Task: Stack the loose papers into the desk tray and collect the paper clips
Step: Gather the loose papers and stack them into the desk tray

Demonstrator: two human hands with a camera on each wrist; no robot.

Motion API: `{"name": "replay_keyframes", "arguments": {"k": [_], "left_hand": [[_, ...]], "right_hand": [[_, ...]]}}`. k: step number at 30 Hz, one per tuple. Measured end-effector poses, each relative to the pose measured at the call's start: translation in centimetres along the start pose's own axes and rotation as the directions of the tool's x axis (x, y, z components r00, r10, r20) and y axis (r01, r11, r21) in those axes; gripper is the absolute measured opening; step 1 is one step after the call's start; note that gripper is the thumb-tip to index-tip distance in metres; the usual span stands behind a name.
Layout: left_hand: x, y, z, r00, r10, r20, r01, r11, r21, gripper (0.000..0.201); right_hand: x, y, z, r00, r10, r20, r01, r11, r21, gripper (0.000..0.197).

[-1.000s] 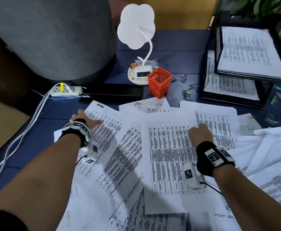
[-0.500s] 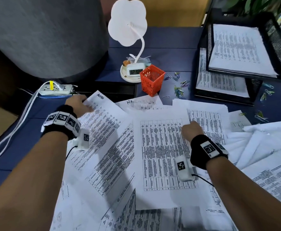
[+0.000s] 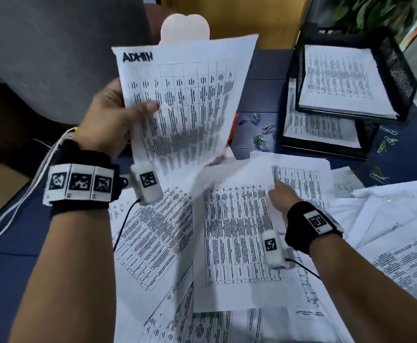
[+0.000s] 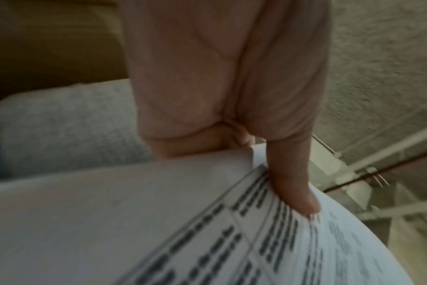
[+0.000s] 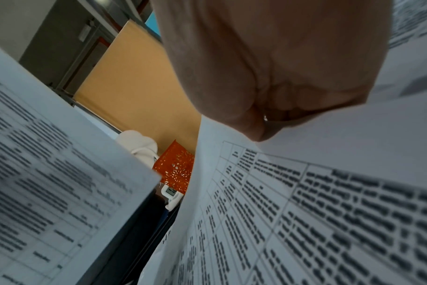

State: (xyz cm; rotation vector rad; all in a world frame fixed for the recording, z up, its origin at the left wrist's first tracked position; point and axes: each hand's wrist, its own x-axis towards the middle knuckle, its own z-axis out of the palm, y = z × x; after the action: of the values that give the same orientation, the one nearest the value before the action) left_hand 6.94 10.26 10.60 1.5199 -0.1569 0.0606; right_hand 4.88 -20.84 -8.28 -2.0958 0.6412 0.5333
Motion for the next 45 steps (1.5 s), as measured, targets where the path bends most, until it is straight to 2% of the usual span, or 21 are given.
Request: {"name": "replay_keyframes", "arguments": {"k": [3,6,8,9,11,12,13,15,17,20,21,22,24,25,27,30,33,38,41,43,45], "left_hand": [[0.2,-3.4,0.7,0.988,-0.144,-0.05,0.14,0.987,-0.083,0.032],[0.1,-8.5,0.8,0.93,-0.347,-0.118,0.347,0.938,-0.021,0.044],[-0.7,-12.0,0.9,0.887,-0.428,-0.173,0.444,0.893,0.07,0.055],[-1.1,-13.8,1.2,0.865,-0.456,-0.208,0.487,0.863,0.133,0.059],[-2.1,-16.9,1.9,0.83,-0.493,-0.259,0.553,0.786,0.276,0.066],[-2.8,-17.4,2.7,0.821,-0.507,-0.263,0.57,0.748,0.339,0.069],[-3.4,-17.4,3.8,0.814,-0.525,-0.25,0.58,0.711,0.397,0.072],[-4.2,-17.5,5.5,0.816,-0.54,-0.206,0.563,0.662,0.494,0.067],[-4.3,-17.8,6.5,0.839,-0.524,-0.148,0.504,0.646,0.573,0.064],[-4.3,-17.8,6.1,0.876,-0.46,-0.143,0.432,0.619,0.656,0.061],[-4.3,-17.5,5.5,0.879,-0.441,-0.184,0.433,0.573,0.696,0.06],[-4.3,-17.5,4.6,0.876,-0.421,-0.235,0.438,0.492,0.752,0.061],[-4.2,-17.1,2.6,0.853,-0.396,-0.34,0.462,0.269,0.845,0.069],[-4.2,-17.0,1.5,0.833,-0.4,-0.382,0.483,0.189,0.855,0.075],[-4.1,-16.9,-0.2,0.794,-0.43,-0.429,0.525,0.131,0.841,0.09],[-4.3,-17.3,-1.1,0.778,-0.478,-0.409,0.514,0.11,0.851,0.1],[-4.5,-17.2,-1.0,0.777,-0.459,-0.431,0.528,0.101,0.843,0.095],[-5.1,-17.0,-0.1,0.846,-0.384,-0.369,0.479,0.244,0.843,0.077],[-5.9,-17.3,0.5,0.871,-0.384,-0.308,0.427,0.279,0.86,0.075],[-6.5,-17.5,0.7,0.885,-0.37,-0.282,0.402,0.304,0.864,0.064],[-6.9,-17.1,1.0,0.916,-0.275,-0.291,0.379,0.362,0.851,0.038]], "right_hand": [[1.2,1.0,0.0,0.999,-0.019,0.042,0.017,0.998,0.053,0.038],[1.1,1.0,-0.3,0.998,-0.016,0.054,0.007,0.985,0.171,0.035],[0.8,0.8,-0.6,0.999,0.019,0.039,-0.028,0.972,0.235,0.039],[0.8,0.9,-0.7,0.998,0.036,0.055,-0.051,0.953,0.298,0.051],[1.5,1.5,-0.7,0.992,0.078,0.095,-0.109,0.916,0.385,0.097],[2.0,1.9,-0.7,0.991,0.058,0.122,-0.101,0.917,0.385,0.113],[2.2,2.1,-0.8,0.989,0.026,0.145,-0.077,0.93,0.359,0.112],[0.1,0.9,-1.1,0.991,-0.009,0.134,-0.013,0.986,0.165,0.083],[0.3,1.3,-0.8,0.992,-0.049,0.12,0.045,0.998,0.037,0.062],[1.0,1.7,-0.6,0.993,-0.083,0.083,0.084,0.996,-0.013,0.05],[1.0,1.6,-0.7,0.995,-0.072,0.07,0.073,0.997,-0.018,0.046],[1.1,1.5,-0.9,0.997,-0.064,0.038,0.064,0.998,-0.02,0.045],[0.6,1.1,-1.5,0.999,-0.049,-0.02,0.048,0.998,-0.036,0.047],[0.5,1.0,-1.8,0.999,-0.033,-0.038,0.031,0.998,-0.057,0.049],[0.6,1.3,-2.2,0.999,-0.008,-0.049,0.004,0.997,-0.078,0.047],[0.5,1.9,-1.9,1.0,0.012,-0.001,-0.012,0.996,-0.092,0.044],[0.2,2.4,-1.5,0.999,0.017,0.03,-0.015,0.998,-0.058,0.045],[0.1,2.4,-1.6,0.999,0.03,0.026,-0.029,0.999,-0.038,0.042],[0.0,2.4,-1.6,1.0,0.019,0.019,-0.018,0.999,-0.031,0.044],[0.1,2.7,-1.6,1.0,0.02,0.024,-0.02,1.0,-0.002,0.044],[-0.3,2.6,-1.6,0.999,0.026,0.024,-0.027,0.999,0.042,0.041]]}}
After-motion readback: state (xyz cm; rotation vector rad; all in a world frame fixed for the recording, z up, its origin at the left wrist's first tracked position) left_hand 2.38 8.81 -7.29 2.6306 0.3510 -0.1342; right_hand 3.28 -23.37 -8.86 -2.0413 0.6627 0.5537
